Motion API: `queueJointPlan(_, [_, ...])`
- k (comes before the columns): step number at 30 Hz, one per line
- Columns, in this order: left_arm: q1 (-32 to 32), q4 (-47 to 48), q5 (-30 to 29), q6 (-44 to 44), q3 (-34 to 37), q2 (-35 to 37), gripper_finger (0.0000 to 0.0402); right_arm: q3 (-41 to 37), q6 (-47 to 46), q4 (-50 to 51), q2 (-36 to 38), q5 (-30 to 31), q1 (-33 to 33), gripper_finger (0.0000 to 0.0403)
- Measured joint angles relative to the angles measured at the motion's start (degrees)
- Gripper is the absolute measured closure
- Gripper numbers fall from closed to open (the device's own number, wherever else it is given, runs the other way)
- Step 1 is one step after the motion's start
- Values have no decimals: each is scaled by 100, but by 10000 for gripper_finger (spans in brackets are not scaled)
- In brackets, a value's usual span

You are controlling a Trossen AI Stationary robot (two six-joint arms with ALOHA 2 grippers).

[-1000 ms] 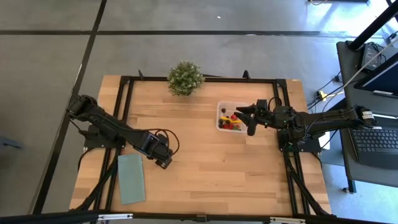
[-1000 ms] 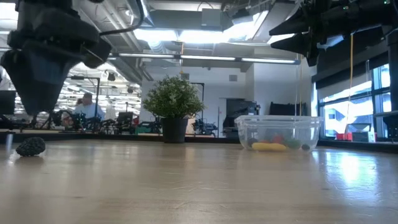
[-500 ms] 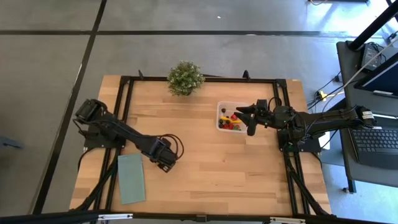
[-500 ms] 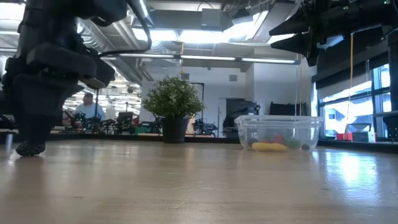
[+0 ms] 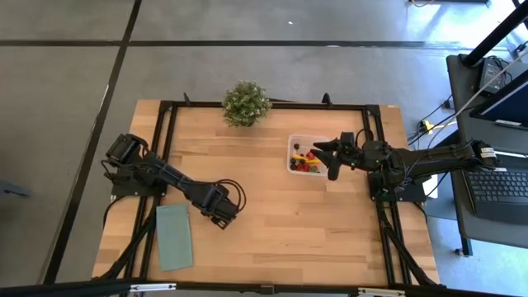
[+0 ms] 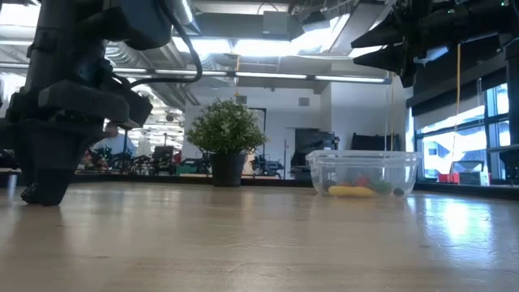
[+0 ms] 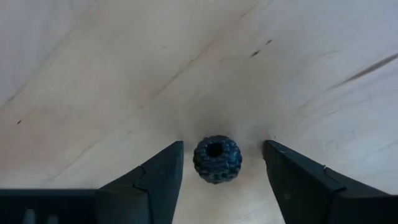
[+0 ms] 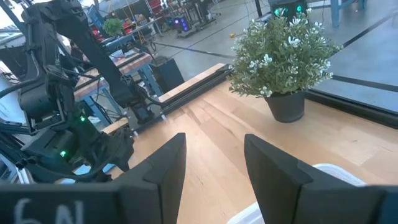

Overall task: Pick and placing Produce into tupperware
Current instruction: Put the blackberry into the transparent bin

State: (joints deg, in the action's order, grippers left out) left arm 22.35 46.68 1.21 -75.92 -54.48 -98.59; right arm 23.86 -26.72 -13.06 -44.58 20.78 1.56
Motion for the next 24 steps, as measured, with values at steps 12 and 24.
queueJointPlan(12, [-33,-38,22,45,0,-4,279,-2,-2,57,0,-2,0,238])
queueJointPlan(24, [-47,8,32,542,6,2,308,-2,0,88,0,-4,0,238])
